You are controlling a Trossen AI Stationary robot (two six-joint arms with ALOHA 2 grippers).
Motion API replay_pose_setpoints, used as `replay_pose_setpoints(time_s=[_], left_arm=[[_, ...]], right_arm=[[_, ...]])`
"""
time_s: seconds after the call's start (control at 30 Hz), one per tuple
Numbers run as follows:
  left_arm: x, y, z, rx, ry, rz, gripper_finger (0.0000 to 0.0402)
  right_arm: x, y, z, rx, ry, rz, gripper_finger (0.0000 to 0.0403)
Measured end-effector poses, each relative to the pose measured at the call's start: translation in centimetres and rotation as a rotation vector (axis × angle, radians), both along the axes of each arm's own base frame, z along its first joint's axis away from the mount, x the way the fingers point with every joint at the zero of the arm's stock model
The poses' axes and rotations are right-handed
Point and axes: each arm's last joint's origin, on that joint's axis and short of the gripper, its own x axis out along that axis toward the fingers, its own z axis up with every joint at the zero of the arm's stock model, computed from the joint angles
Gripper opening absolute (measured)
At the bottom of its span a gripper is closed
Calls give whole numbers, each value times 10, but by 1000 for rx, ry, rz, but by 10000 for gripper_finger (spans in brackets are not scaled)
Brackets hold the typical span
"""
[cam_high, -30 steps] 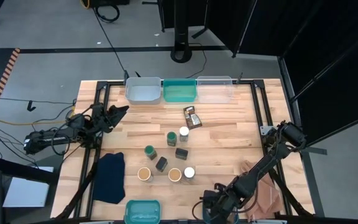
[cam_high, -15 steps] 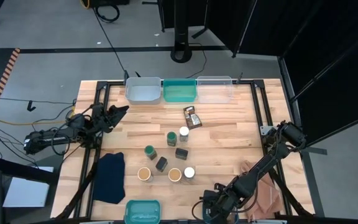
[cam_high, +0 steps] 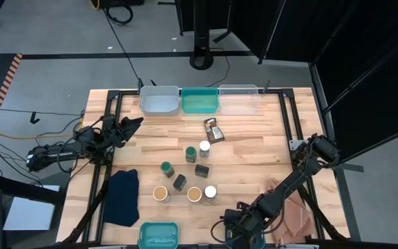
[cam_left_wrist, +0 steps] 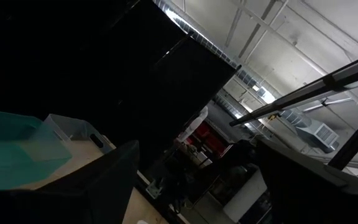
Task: Sort spices by type
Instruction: Put the bottom orange seasoning pack into the blue bin, then put the orange seasoning pack into the blue bin
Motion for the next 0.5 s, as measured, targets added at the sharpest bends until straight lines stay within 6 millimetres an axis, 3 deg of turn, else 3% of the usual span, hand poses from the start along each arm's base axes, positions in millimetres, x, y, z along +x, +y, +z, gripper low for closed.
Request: replay_pose_setpoints(time_s=[0.23, 0.5], left_arm=[[0, 0, 0, 0, 0, 0, 329], [0, 0, 0, 0, -1, 0, 329]], right_arm=[[0, -5, -1, -10, 38, -8, 225], [13, -25, 5, 71, 106, 18, 231]])
